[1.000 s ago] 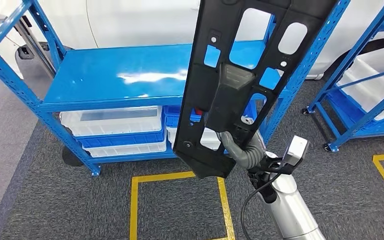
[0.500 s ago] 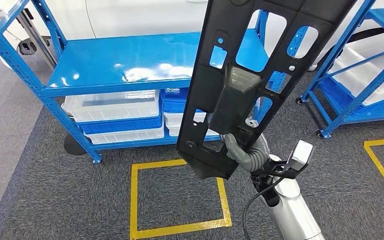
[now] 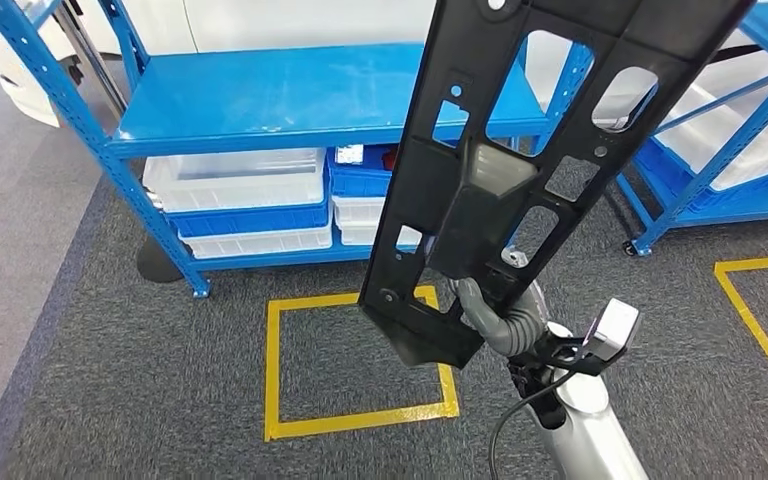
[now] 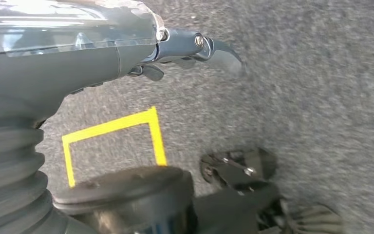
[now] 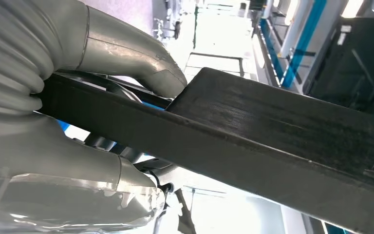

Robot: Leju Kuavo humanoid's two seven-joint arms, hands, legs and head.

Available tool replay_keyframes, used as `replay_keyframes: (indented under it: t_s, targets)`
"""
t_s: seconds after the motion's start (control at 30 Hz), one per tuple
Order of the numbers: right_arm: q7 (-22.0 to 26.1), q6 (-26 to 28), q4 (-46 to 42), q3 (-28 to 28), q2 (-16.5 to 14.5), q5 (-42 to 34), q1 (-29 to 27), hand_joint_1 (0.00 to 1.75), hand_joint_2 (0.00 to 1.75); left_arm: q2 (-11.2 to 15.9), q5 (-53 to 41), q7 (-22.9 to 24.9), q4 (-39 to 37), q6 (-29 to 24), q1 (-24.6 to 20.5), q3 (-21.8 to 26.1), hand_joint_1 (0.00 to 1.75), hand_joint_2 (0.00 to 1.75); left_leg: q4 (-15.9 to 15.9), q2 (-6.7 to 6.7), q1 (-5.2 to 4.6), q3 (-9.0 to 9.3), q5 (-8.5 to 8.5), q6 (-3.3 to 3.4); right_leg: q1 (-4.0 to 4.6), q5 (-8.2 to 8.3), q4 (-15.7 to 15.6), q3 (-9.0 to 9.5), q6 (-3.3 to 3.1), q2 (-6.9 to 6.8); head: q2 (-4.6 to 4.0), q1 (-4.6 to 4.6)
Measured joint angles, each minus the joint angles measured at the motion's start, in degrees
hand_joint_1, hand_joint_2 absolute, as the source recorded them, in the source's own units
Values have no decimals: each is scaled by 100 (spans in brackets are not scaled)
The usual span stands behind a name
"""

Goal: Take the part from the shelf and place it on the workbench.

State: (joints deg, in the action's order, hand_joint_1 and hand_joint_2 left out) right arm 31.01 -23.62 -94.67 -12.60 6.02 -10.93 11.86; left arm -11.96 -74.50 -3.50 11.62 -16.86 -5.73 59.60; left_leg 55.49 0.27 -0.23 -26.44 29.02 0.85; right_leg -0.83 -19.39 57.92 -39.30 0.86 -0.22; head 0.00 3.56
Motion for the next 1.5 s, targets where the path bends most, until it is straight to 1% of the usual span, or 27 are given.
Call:
replay_keyframes:
  t_s: [0.03,0.07,0.13,0.17,0.23,0.3,0.37,0.43,0.5,0.53,0.63,0.67,0.7,0.73,0.8,0.87,0.9,0.97,1.03,1.07,1.13,1.2,1.23,1.27,1.37,1.4,1.5]
  targets:
    - [-17,5,-11,22,1,14,-13,175,175,-1,-9,40,-1,11,4,1,0,175,-17,15,10,-67,-85,45,-2,-184,124,-56,20,6,0,-1]
    - [-27,13,-15,49,1,28,-22,175,175,-2,-16,72,-1,24,7,1,0,175,-25,28,16,-142,-167,79,-6,-482,375,-137,32,11,0,-1]
    - [-33,46,-15,111,1,71,-44,175,175,-10,-36,119,-1,52,17,-1,0,175,-13,33,-1,-335,-324,110,-7,-1067,1131,-305,56,13,0,-1]
    - [-29,72,-15,149,1,100,-70,175,175,-14,-55,130,-1,70,23,-4,0,175,0,34,-8,-441,-401,111,-7,-1178,1470,-337,67,12,0,-1]
    - [-10,127,-39,240,2,169,-171,175,175,-17,-94,126,-1,107,30,-16,0,175,48,34,-14,-662,-531,100,-6,-1001,1658,-164,67,12,0,0]
    - [24,178,-133,350,4,236,-325,175,175,-17,-121,87,-1,137,28,-43,0,175,124,24,-17,-861,-632,74,0,-799,1073,381,28,11,0,0]
    - [65,211,-295,458,7,292,-465,175,175,-17,-146,11,-1,156,22,-71,0,175,179,20,-27,-984,-716,23,32,-929,268,933,-31,9,0,1]
    - [109,207,-481,553,8,343,-632,175,175,-17,-169,-85,-1,157,23,-89,0,175,176,25,-26,-1019,-805,-38,72,-1023,-67,1102,-85,10,0,2]
    - [143,165,-649,636,7,414,-854,175,175,-2,-163,-189,-1,122,36,-97,0,175,183,12,-25,-1066,-817,-104,53,-915,-99,1028,-154,-7,0,2]
    - [153,133,-721,666,4,452,-952,175,175,8,-144,-245,-1,99,40,-98,0,175,273,3,-22,-1118,-689,-143,36,-852,-115,972,-197,-18,0,2]
    - [166,76,-862,707,-6,506,-1132,175,175,52,-90,-387,-1,56,10,-96,0,175,1172,-6,19,-1337,146,-252,13,-660,-120,760,-253,-30,0,2]
    - [175,68,-887,719,-8,519,-1173,175,175,73,-74,-419,-1,47,-6,-95,0,175,1520,-6,33,-1376,321,-276,14,-602,-110,680,-248,-32,0,2]
    - [188,60,-898,730,-8,531,-1204,175,175,94,-59,-438,-1,40,-19,-94,0,175,1730,-6,44,-1352,356,-291,13,-547,-94,598,-240,-33,0,2]
    - [206,48,-902,744,-8,539,-1224,175,175,118,-49,-445,-1,37,-33,-93,0,175,1755,-6,54,-1244,272,-298,11,-495,-77,513,-231,-34,0,2]
    - [252,20,-902,780,-9,532,-1240,175,175,166,-75,-417,0,40,-67,-95,0,175,1210,-8,68,-754,-7,-289,7,-397,-43,366,-199,-31,0,2]
    - [291,-3,-902,819,-18,509,-1235,175,175,213,-137,-366,1,49,-107,-104,0,175,390,-22,53,-196,-42,-239,15,-302,-25,270,-145,-28,0,3]
    - [302,-10,-902,832,-26,498,-1230,175,175,233,-162,-350,1,52,-120,-110,0,175,134,-30,39,-49,2,-205,16,-256,-30,246,-113,-29,0,3]
    - [317,-21,-902,852,-44,482,-1224,175,175,268,-200,-370,1,49,-130,-126,0,175,-27,-37,20,-19,18,-122,13,-164,-63,222,-36,-33,0,3]
    - [341,-43,-898,883,-54,467,-1221,175,175,291,-247,-431,1,22,-136,-153,0,175,-53,-21,32,-78,-70,-24,2,-260,25,167,23,-22,0,2]
    - [355,-61,-891,901,-55,457,-1217,175,175,298,-285,-457,1,3,-141,-177,0,175,-68,-11,41,-111,-121,23,0,-441,217,94,39,-16,0,1]
    - [378,-108,-855,935,-56,433,-1209,175,175,305,-387,-485,1,-40,-148,-240,0,175,-59,0,23,-202,-202,74,-5,-946,925,-146,53,-7,0,2]
    - [387,-138,-783,956,-56,405,-1207,175,175,310,-480,-463,1,-75,-135,-308,0,175,-35,3,-6,-303,-265,87,-6,-1208,1562,-316,60,-5,0,2]
    - [389,-145,-741,962,-56,395,-1207,175,175,313,-520,-428,1,-83,-121,-340,0,175,-17,3,-18,-351,-288,87,-2,-1180,1611,-262,50,-5,0,2]
    - [390,-154,-702,967,-56,388,-1207,175,175,316,-550,-384,1,-85,-104,-369,0,175,3,2,-29,-387,-302,85,4,-1056,1387,-71,27,-4,0,2]
    - [389,-191,-621,981,-56,386,-1195,175,175,324,-595,-250,1,-66,-49,-433,0,175,68,6,-57,-459,-324,60,61,-767,212,708,-87,-19,0,2]
    - [388,-199,-605,988,-56,387,-1192,175,175,327,-601,-203,1,-54,-32,-448,0,175,82,13,-60,-473,-334,42,84,-762,17,818,-117,-28,0,2]
    - [390,-187,-574,1027,-56,385,-1218,175,175,344,-612,-42,1,1,10,-476,0,175,100,38,-54,-496,-347,-40,86,-735,-99,824,-179,-11,0,2]
